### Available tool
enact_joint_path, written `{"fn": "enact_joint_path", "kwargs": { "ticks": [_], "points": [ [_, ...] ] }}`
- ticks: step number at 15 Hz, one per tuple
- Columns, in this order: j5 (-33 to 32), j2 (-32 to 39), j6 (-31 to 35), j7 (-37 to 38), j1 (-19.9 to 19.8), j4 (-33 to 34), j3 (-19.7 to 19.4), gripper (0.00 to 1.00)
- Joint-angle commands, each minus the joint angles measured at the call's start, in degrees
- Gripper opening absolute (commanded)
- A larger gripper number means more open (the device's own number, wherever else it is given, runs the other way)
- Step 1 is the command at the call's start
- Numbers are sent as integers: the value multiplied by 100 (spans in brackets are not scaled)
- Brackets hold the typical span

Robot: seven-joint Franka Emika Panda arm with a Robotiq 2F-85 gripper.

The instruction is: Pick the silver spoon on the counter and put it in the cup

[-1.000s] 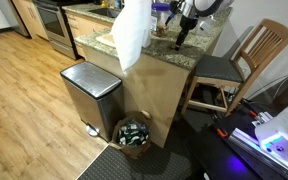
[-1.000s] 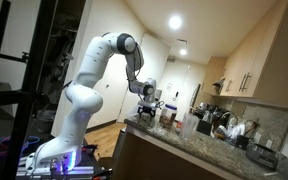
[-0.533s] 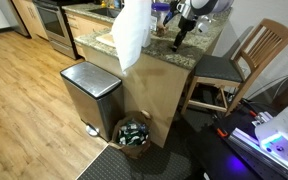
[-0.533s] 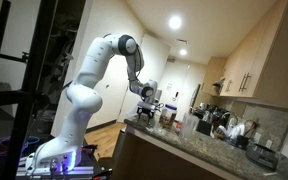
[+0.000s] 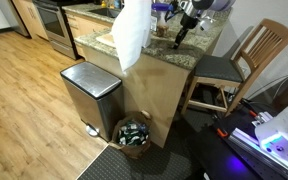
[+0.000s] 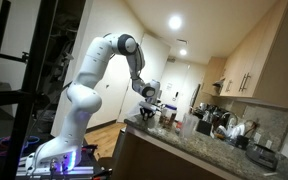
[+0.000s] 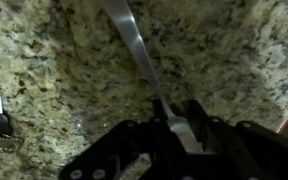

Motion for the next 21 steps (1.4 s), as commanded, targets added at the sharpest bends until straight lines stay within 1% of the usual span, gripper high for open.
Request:
{"fn": "enact_joint_path", "kwargs": {
  "ticks": [1, 2, 5, 7, 8, 9, 12, 13, 14, 15, 16, 17, 18, 19, 20, 21],
  "points": [
    [240, 71, 35, -118, -98, -98, 115, 0],
    [289, 70, 34, -112, -107, -98, 121, 0],
    [759, 55, -131, -95, -104, -85, 186, 0],
    [1070, 72, 20, -142, -105, -96, 210, 0],
    [1148, 80, 188, -34, -88, -126, 206, 0],
    [1180, -406, -445, -81, -264, 110, 54, 0],
    [1731, -1116, -468, -104, -367, -5, -161, 0],
    [1801, -1391, -393, 59, -364, -51, -291, 0],
    [1942, -1678, -397, 31, -358, -87, -453, 0],
    [1964, -1969, -543, 45, -334, -86, -619, 0],
    [1993, -2082, -895, -115, -242, -1, -784, 15],
    [1959, -2161, -1223, -152, -152, 68, -912, 27],
    [1790, -2132, -1611, -85, -97, 128, -961, 33],
    [1711, -2081, -1909, -87, -27, 140, -975, 42],
    [1737, -2008, -2161, -143, 48, 175, -981, 49],
    [1700, -1894, -2258, -158, 99, 168, -919, 58]
  ]
}}
